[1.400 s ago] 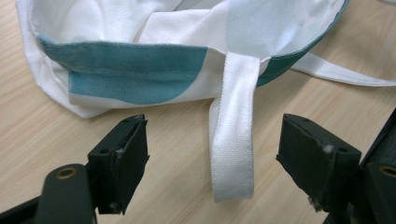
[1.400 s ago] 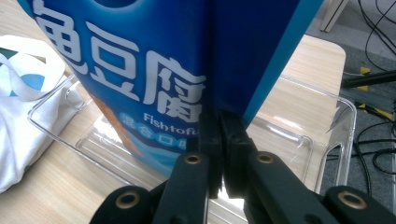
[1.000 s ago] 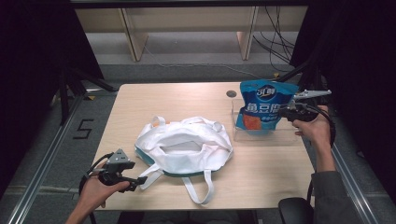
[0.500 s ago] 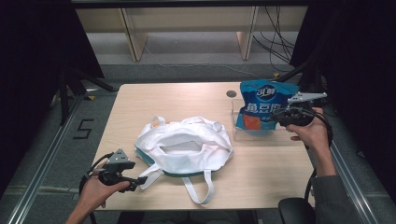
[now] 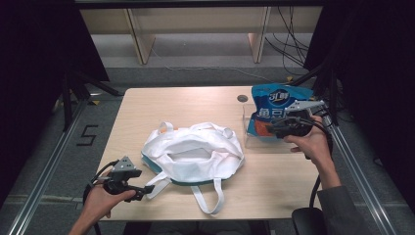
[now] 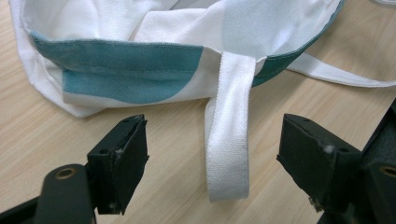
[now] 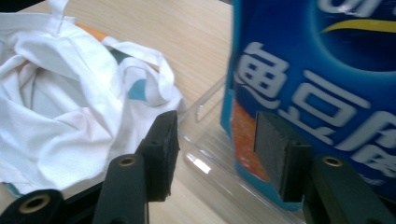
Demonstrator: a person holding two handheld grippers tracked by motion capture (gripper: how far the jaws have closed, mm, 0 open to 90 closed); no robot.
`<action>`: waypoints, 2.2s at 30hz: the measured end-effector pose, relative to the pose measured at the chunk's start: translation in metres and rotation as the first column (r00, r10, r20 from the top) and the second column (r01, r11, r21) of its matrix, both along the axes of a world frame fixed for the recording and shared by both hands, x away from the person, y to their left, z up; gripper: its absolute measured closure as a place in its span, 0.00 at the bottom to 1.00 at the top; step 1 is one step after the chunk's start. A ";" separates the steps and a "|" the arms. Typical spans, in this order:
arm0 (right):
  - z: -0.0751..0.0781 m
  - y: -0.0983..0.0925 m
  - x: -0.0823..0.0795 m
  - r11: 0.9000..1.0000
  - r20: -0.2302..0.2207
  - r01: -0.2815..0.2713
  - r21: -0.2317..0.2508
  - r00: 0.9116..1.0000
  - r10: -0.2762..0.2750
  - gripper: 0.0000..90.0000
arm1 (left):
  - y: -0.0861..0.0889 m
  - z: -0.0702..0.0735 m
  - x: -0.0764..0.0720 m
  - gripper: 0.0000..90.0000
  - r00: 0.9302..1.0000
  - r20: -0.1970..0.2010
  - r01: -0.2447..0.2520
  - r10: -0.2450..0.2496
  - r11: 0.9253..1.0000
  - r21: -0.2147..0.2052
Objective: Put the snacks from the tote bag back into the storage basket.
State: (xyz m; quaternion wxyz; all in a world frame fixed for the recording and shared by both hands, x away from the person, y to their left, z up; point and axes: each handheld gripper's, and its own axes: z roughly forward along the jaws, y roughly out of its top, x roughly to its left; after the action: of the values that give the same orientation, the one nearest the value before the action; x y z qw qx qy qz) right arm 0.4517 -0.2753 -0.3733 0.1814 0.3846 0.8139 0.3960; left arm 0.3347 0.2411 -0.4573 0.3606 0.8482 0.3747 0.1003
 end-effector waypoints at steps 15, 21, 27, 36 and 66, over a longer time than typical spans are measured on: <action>-0.016 0.035 -0.007 0.997 -0.053 -0.070 -0.028 0.996 0.068 0.51 | 0.000 0.001 0.000 0.26 1.000 0.005 0.011 -0.011 1.000 0.007; -0.028 0.050 -0.010 0.994 -0.057 -0.098 -0.037 0.994 0.096 0.48 | 0.000 0.000 0.000 0.26 1.000 0.004 0.002 -0.002 1.000 0.000; -0.033 0.059 -0.015 0.992 -0.073 -0.120 -0.033 0.990 0.117 0.44 | 0.001 0.001 0.000 0.26 1.000 0.009 0.002 -0.002 1.000 0.007; -0.047 0.065 -0.021 0.988 -0.079 -0.149 -0.045 0.986 0.145 0.39 | 0.001 0.001 0.000 0.26 1.000 0.012 0.015 -0.015 1.000 0.009; -0.080 0.054 -0.075 0.985 -0.080 -0.162 -0.056 0.984 0.157 0.32 | -0.001 0.000 0.000 0.26 1.000 0.003 0.013 -0.013 1.000 0.004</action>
State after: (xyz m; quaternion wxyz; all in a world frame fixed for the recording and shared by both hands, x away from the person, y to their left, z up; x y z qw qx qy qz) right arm 0.3769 -0.2215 -0.4530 0.1302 0.3271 0.8601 0.3691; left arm 0.3344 0.2399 -0.4577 0.3601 0.8512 0.3685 0.0999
